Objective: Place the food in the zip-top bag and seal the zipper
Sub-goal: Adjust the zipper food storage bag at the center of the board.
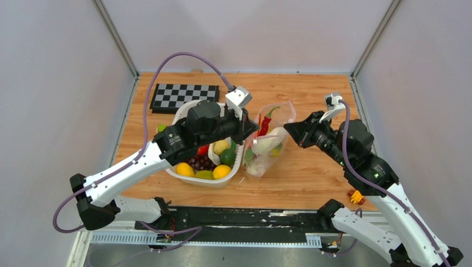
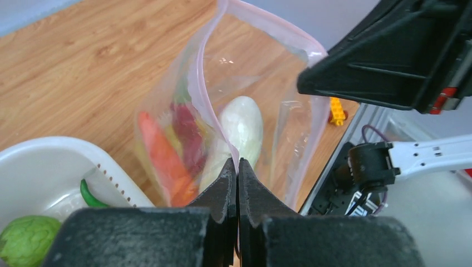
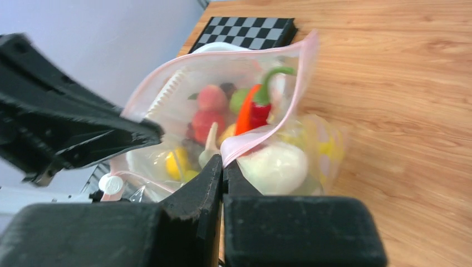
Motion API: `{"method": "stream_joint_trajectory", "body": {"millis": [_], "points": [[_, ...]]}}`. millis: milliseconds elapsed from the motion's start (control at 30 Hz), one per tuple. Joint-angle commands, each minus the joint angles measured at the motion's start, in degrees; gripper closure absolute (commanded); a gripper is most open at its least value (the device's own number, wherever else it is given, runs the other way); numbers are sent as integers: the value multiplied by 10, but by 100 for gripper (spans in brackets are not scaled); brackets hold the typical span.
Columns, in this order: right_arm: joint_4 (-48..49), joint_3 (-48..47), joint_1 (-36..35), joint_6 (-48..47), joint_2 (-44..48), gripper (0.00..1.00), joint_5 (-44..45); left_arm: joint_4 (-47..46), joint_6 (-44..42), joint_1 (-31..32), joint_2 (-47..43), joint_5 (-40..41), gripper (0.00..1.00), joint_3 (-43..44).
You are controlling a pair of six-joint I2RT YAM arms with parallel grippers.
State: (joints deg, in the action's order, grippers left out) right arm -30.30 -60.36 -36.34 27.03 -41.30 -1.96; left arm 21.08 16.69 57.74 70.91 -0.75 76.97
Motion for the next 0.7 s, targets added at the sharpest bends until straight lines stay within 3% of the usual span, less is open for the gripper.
{"method": "stream_joint_trajectory", "body": {"millis": [0, 233, 367, 400, 467, 600, 667], "points": [[-49, -86, 0, -25, -33, 100, 84, -69, 28, -3, -26, 6, 100, 0], [-57, -100, -1, -26, -67, 100, 61, -86, 63, -2, -9, 26, 100, -31], [-40, -70, -1, -2, -59, 100, 51, -119, 90, -13, -13, 37, 94, -81], [-31, -61, -1, 2, -54, 100, 48, -132, 99, -19, -17, 37, 88, -94], [-28, -54, -1, 6, -54, 100, 45, -141, 115, -30, -18, 37, 66, -107], [-42, -53, -1, 9, -66, 100, 36, -127, 112, -55, -21, 36, 47, -113], [-34, -46, -1, 12, -67, 100, 29, -125, 111, -68, -28, 22, 32, -115]]}}
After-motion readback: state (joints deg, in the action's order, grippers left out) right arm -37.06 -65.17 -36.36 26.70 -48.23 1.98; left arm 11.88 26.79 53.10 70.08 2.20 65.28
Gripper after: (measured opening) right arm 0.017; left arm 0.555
